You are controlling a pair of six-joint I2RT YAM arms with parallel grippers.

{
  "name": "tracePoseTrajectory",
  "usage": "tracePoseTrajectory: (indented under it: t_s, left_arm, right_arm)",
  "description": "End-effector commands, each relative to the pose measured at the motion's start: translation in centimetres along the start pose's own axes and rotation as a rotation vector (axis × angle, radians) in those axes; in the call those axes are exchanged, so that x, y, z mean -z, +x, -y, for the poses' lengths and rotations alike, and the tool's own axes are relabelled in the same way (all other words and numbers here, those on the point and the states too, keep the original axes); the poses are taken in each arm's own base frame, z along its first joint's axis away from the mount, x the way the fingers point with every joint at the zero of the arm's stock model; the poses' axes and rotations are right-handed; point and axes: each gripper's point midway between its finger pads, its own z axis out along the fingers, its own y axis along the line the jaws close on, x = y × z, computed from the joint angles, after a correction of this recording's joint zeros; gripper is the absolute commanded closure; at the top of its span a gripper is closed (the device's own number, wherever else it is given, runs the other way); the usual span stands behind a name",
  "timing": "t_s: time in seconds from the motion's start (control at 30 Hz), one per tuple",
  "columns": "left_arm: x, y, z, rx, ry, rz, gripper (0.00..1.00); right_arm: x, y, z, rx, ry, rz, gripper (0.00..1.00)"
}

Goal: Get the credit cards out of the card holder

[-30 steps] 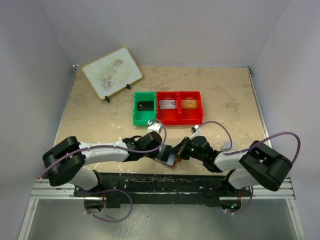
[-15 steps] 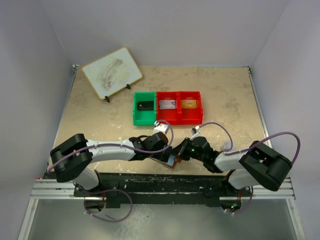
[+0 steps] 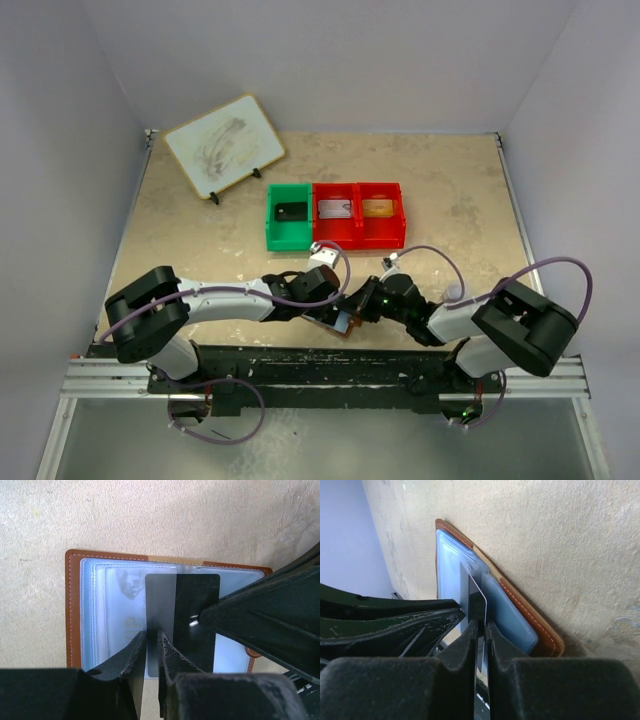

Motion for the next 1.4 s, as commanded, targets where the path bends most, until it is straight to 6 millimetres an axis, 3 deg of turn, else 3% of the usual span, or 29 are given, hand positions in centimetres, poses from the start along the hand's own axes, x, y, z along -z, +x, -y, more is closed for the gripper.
tracePoseTrajectory:
  t_s: [0.0,0.47,0.63,0.83,1.0,1.1,1.23,1.37]
  left_arm:
    - [-0.41,2.21,-1.45,-0.059,-0.051,-0.064,0.89]
    - [-0.22,2.3,-1.63,-0.057,-0.057,-0.06,0.91]
    - [-0.21,2.21,-1.56,-0.055,-0.056,-0.059,0.91]
    - [-0.07,2.06,-1.74,-0.049,-0.065,-0.051,0.92]
    - [0.02,2.09,-1.91,-0.045,-0.07,-0.049,0.91]
    - [0.03,2.17,-2.03,-0.046,-0.072,-0.049,0.91]
    - [0.01,2.18,-1.99,-0.043,-0.07,-0.048,0.91]
    - [0.09,2.01,-1.8,-0.041,-0.065,-0.043,0.91]
  right_arm:
    - [-0.92,0.33,-2.17,0.027,-0.077,-0.03,0.87]
    - [-1.34,0.77,-2.31,0.032,-0.112,-0.05,0.8]
    - [-1.18,0.78,-2.25,0.033,-0.117,-0.045,0.85]
    - [-0.99,0.82,-2.37,0.047,-0.132,-0.044,0.97]
    - [-0.83,0.87,-2.09,0.041,-0.128,-0.043,1.0]
    - [-0.65,0.75,-1.95,0.033,-0.125,-0.033,1.0]
    - [-0.62,0.75,-2.01,0.031,-0.126,-0.033,0.9]
    - [-0.72,0.62,-2.71,0.031,-0.147,-0.032,0.87]
